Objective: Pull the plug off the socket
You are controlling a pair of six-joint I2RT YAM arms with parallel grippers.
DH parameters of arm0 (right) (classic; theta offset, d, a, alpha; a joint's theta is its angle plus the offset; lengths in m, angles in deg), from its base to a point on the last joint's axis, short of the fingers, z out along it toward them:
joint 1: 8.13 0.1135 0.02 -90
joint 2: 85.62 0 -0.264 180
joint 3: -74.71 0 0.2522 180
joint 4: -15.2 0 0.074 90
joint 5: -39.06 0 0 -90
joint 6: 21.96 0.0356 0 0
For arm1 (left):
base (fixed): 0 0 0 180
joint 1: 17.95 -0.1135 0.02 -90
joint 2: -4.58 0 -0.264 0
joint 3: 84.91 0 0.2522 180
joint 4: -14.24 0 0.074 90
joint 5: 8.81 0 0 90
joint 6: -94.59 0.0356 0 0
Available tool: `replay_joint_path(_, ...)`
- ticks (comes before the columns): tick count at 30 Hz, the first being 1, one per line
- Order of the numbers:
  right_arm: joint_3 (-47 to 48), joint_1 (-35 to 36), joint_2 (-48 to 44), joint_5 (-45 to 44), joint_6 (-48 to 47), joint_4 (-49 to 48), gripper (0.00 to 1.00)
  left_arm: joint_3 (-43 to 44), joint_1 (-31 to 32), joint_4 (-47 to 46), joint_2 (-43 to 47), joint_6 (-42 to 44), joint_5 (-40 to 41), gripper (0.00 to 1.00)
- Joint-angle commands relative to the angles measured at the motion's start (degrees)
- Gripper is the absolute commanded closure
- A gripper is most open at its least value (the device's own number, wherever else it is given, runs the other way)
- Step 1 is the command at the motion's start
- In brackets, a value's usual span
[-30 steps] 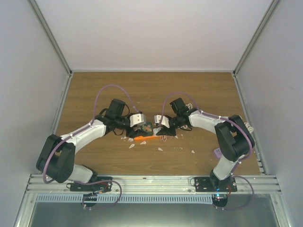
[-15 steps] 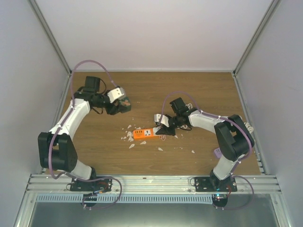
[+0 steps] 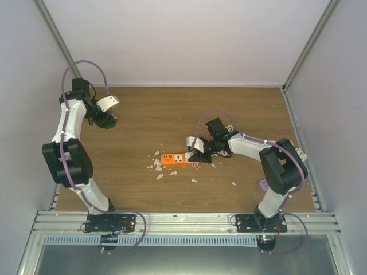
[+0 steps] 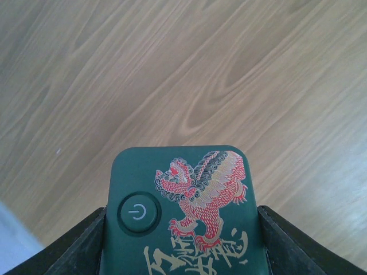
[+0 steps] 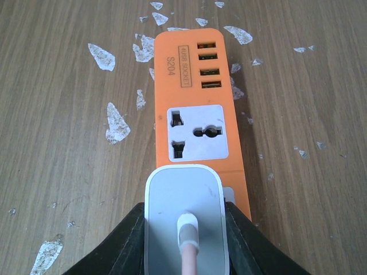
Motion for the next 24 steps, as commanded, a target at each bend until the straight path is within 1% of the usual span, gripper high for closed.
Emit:
replay_joint_path(1,-1.12,-0.16,2.62,-6.87,0.65,-0.58,0.98,7.08,-2.60,5.21,-5.58,3.22,10.77,0.62)
replay_joint_path(6,-1.05,-0.15,2.65,-6.93,0.99,-0.99,0.98,12.93,-4.84,5.98,-11.78,4.36,17.76,0.62)
replay_joint_path(11,-0.87,-0.12,2.60,-6.84,1.50,-1.15,0.98,14.63,-5.02,2.62,-15.50,8.40,24.74,0.60)
replay_joint_path(16,-0.55,-0.07,2.47,-6.84,1.93,-0.89,0.97,15.71,-5.02,0.81,-18.68,13.91,28.98,0.58)
replay_joint_path(24,0.09,-0.03,2.66,-7.10,2.23,0.01,0.97,15.21,-4.51,-3.20,-21.45,23.43,32.11,0.57)
